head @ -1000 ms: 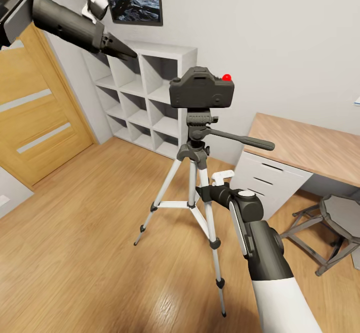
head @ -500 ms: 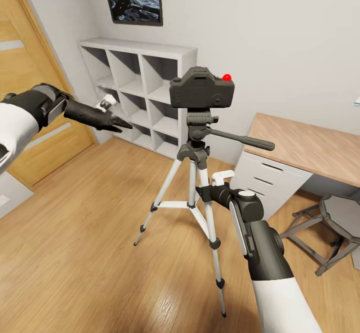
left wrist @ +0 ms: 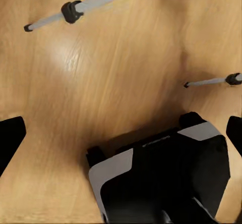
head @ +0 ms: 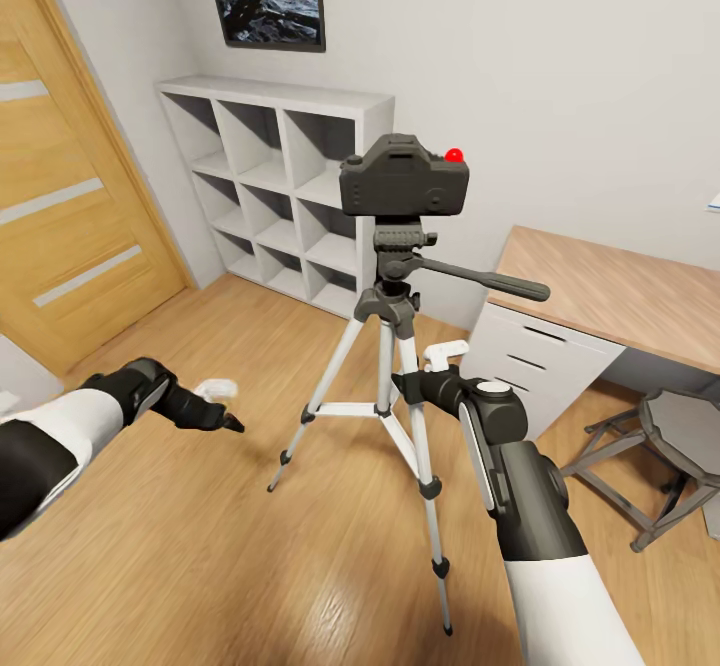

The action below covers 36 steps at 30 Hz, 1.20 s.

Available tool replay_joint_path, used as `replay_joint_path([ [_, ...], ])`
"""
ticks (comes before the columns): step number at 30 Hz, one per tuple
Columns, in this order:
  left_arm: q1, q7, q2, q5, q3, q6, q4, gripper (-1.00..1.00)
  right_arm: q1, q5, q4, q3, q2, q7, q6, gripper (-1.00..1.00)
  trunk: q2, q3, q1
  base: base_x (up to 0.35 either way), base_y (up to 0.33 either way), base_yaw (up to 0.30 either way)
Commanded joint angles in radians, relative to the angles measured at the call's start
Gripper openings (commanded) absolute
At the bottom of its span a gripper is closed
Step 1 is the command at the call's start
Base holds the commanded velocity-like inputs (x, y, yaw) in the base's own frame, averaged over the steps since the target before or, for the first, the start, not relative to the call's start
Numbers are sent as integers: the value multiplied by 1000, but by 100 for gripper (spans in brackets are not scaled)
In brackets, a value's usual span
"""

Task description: Attach the digital camera to the camera tripod in the bedroom.

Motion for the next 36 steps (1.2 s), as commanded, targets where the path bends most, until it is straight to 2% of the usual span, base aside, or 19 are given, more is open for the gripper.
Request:
replay_joint_path([
  [1,36,24,1,18,-6,-9,-1,100,0,17,1,0,0,8,4,-100,-2,-2,1,0,0,0],
  [3,93,71,1,41,-5,-40,0,100,0,17,1,0,0,9,4,-100,-2,-2,1,0,0,0],
  [4,151,114,2,72,-5,-77,0,100,0,17,2,0,0,9,4,-100,-2,-2,1,0,0,0],
  [10,327,209,3,204,-4,-201,1,100,0,18,2,-2,0,9,5,-100,-2,-2,1,0,0,0],
  [11,383,238,3,253,-4,-233,2,100,0,18,0,-2,0,9,5,-100,-2,-2,1,0,0,0],
  [15,489,306,3,356,-4,-272,5,100,0,18,-2,-3,0,9,7,-100,-2,-2,1,0,0,0],
  [16,538,342,1,407,-4,-285,5,100,0,18,-3,-3,0,9,10,-100,-2,-2,1,0,0,0],
  [21,646,419,-5,530,-5,-334,5,100,0,18,-3,-3,0,9,26,-100,-2,-2,1,0,0,0],
  [22,685,446,-11,572,-5,-366,5,100,0,18,-3,-3,0,9,32,-100,-2,-2,1,0,0,0],
  [27,776,543,-36,644,-5,-454,6,100,0,18,-4,-3,0,9,41,-100,-2,-2,1,0,0,0],
  [28,810,602,-52,658,-5,-483,6,100,0,18,-4,-3,0,10,41,-100,-2,-2,1,0,0,0],
  [33,880,784,-95,675,-6,-539,6,100,0,18,-4,-2,0,10,43,-100,-2,-2,1,0,0,0],
  [34,898,851,-112,677,-6,-555,6,100,0,18,-4,-2,0,10,43,-100,-2,-2,1,0,0,0],
  [36,911,907,-126,679,-6,-565,6,100,0,18,-4,-2,0,10,43,-100,-2,-2,1,0,0,0],
])
